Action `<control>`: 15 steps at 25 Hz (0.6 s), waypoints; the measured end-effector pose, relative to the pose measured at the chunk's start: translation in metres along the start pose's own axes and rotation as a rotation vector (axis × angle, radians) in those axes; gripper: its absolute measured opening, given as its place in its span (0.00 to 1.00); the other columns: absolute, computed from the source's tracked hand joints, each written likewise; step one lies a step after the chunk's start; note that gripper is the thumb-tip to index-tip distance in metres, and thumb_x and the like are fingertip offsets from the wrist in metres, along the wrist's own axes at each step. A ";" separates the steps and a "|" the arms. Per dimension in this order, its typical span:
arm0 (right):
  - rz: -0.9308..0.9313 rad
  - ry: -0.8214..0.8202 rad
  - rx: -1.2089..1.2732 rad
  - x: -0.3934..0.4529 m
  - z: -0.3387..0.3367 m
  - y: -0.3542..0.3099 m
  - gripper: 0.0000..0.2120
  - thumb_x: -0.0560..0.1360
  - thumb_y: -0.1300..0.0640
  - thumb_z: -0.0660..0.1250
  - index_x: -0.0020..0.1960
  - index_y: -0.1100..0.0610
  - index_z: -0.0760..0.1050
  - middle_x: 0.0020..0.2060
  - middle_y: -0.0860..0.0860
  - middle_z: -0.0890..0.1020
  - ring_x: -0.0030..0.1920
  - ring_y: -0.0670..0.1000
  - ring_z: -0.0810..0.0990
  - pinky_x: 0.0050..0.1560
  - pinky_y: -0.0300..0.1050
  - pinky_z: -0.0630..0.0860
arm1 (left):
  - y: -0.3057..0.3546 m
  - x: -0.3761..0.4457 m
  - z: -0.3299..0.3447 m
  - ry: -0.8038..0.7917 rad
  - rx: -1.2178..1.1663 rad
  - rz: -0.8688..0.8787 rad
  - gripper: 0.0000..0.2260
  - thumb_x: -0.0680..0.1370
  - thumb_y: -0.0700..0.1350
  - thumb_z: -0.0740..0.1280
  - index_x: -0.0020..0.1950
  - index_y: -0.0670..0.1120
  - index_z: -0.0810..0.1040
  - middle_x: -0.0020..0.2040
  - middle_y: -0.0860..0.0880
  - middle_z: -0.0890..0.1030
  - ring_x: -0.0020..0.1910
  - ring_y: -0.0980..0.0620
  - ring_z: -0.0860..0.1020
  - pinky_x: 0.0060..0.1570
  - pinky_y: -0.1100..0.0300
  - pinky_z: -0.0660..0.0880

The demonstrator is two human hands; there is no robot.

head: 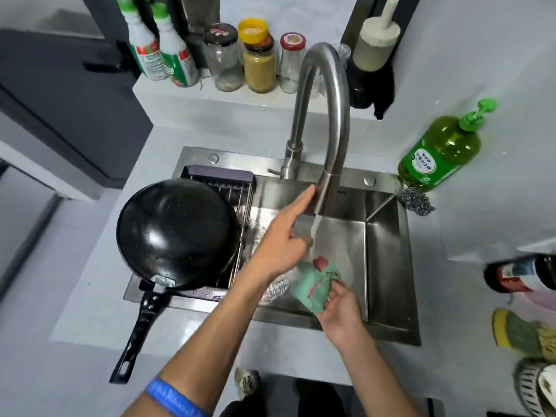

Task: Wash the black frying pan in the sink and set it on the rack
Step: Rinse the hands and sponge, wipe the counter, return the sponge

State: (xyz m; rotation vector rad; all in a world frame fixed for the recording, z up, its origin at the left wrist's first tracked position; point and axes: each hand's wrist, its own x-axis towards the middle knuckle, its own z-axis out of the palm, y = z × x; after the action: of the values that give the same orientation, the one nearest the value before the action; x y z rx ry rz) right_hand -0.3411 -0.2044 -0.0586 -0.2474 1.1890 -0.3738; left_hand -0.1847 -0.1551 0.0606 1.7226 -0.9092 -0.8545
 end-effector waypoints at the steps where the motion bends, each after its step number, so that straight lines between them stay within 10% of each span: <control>1: 0.017 0.003 0.010 0.005 0.002 -0.010 0.15 0.84 0.56 0.55 0.65 0.58 0.75 0.55 0.57 0.83 0.55 0.56 0.80 0.63 0.56 0.73 | 0.000 0.005 0.009 0.005 -0.031 0.009 0.40 0.69 0.29 0.62 0.77 0.57 0.62 0.75 0.60 0.63 0.73 0.63 0.62 0.70 0.68 0.61; 6: 0.034 -0.133 -0.220 0.028 0.047 -0.053 0.15 0.76 0.46 0.68 0.55 0.56 0.81 0.47 0.56 0.85 0.45 0.55 0.81 0.48 0.50 0.75 | -0.033 0.007 0.046 0.355 -0.237 -0.323 0.22 0.77 0.32 0.65 0.64 0.54 0.75 0.64 0.53 0.77 0.64 0.55 0.75 0.59 0.65 0.74; 9: -0.044 -0.028 -0.410 0.051 0.070 -0.055 0.17 0.72 0.59 0.73 0.60 0.57 0.78 0.43 0.56 0.86 0.31 0.51 0.81 0.27 0.39 0.72 | -0.060 0.007 0.062 0.308 -0.171 -0.435 0.15 0.78 0.40 0.67 0.64 0.52 0.77 0.62 0.51 0.79 0.60 0.56 0.77 0.60 0.61 0.75; 15: -0.156 0.055 -0.467 0.047 0.097 -0.043 0.11 0.76 0.51 0.68 0.45 0.57 0.84 0.38 0.55 0.86 0.37 0.55 0.84 0.40 0.48 0.81 | -0.077 0.042 0.056 0.342 -0.636 -0.683 0.14 0.82 0.55 0.59 0.57 0.51 0.81 0.54 0.48 0.84 0.52 0.52 0.82 0.51 0.54 0.78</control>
State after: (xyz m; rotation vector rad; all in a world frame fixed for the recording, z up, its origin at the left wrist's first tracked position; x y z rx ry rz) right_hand -0.2423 -0.2634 -0.0475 -0.7415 1.3050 -0.2342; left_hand -0.1985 -0.1963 -0.0336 1.5227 0.2103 -1.0840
